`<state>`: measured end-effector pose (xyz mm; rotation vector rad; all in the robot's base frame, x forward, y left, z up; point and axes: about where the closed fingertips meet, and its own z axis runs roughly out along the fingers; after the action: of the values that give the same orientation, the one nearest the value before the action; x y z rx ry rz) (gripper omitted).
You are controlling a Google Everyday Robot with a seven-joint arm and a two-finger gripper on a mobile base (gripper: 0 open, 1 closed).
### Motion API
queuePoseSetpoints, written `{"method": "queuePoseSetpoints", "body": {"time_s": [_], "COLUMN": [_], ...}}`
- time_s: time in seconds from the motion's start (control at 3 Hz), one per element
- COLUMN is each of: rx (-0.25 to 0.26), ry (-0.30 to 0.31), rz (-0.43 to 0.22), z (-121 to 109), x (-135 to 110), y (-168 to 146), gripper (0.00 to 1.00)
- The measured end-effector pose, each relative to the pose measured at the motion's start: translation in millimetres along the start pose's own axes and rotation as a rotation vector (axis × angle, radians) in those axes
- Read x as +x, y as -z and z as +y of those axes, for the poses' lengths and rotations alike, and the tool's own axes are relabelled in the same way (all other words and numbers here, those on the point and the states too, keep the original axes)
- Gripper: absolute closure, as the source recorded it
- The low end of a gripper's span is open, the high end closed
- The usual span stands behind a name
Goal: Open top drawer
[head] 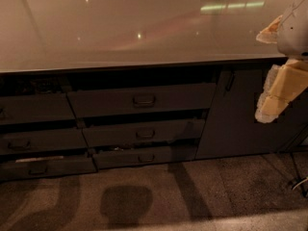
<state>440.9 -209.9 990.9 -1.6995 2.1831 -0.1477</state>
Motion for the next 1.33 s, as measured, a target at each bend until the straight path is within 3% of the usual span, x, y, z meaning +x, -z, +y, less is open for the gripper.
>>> {"method": "queuePoseSetpoints", "body": {"time_s": [0.67, 1.0, 1.33], "rx": [-0.029, -0.096, -0.149], "ry": [0.006, 0.059, 0.224], "rz": [0.017, 0.058, 0.101], "z": [-10.0, -28.1, -20.9], "x": [-3.2, -24.7, -73.9], "y": [-16.5, -59.2, -96.9], "gripper": [0.00, 0.00, 0.00]}}
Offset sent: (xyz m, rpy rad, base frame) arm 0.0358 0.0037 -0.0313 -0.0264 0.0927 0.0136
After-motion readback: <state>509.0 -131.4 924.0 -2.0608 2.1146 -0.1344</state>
